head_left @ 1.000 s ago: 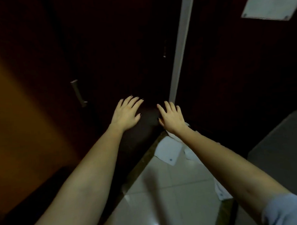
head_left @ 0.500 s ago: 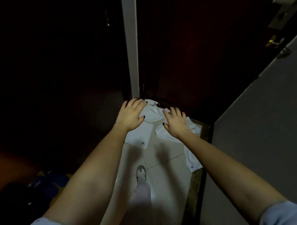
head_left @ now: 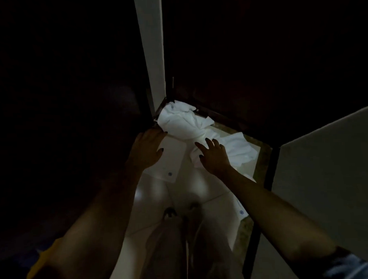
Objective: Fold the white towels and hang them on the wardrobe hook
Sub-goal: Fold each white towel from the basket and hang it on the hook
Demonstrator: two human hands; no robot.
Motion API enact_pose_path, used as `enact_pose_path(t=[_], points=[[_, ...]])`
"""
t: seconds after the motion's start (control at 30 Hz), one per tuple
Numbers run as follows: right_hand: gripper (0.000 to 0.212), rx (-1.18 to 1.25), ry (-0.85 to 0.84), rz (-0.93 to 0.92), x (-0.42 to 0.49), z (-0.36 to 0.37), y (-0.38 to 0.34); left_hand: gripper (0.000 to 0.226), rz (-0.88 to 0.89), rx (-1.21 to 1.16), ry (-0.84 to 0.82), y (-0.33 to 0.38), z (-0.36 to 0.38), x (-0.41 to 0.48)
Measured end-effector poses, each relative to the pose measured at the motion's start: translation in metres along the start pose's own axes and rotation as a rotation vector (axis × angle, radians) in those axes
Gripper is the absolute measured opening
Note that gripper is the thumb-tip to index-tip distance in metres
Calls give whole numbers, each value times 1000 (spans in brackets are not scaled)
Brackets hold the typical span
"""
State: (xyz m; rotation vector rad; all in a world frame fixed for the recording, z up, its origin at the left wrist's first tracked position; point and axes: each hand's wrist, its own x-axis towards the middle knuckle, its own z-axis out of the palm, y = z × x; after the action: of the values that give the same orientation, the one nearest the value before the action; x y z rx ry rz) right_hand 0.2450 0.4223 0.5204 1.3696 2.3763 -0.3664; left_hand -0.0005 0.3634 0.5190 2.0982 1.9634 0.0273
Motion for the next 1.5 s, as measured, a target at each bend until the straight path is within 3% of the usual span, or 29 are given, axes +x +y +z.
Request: enact_pose_path(t=[0.13,0.27,0.5,0.83,1.07,1.13,1.2,1.23,1.3,1.37,1.5], points=[[55,25,-47,9,99,69,20,62,-8,-49,9,-43,94,64],[54,33,-52,2,206,157,40,62,-48,58,-51,-87,210,132],[50,65,-18,-67,355,316,58,57,94,122,86,-152,383,223],[50,222,73,-91,468,461,61,47,163,-58,108,-196,517,306],[39,327,202,-94,481,498,58,39,123,-109,39,-227,547,311],[35,447,185,-109,478,494,54,39,149,23,54,-226,551,306],[33,560,223,-119,470,479,52,52,144,104,70,-224,542,301],[34,589,269,-129,463,467,51,52,119,107,124,-221,527,297],[35,644,362,-131,443,436,48,26,130,52,209,-210,486,279],[37,648,432,-159,420,393,44,29,199,-19,312,-204,443,261],[42,648,505,-202,366,293,40,18,162,-127,337,-177,342,231]])
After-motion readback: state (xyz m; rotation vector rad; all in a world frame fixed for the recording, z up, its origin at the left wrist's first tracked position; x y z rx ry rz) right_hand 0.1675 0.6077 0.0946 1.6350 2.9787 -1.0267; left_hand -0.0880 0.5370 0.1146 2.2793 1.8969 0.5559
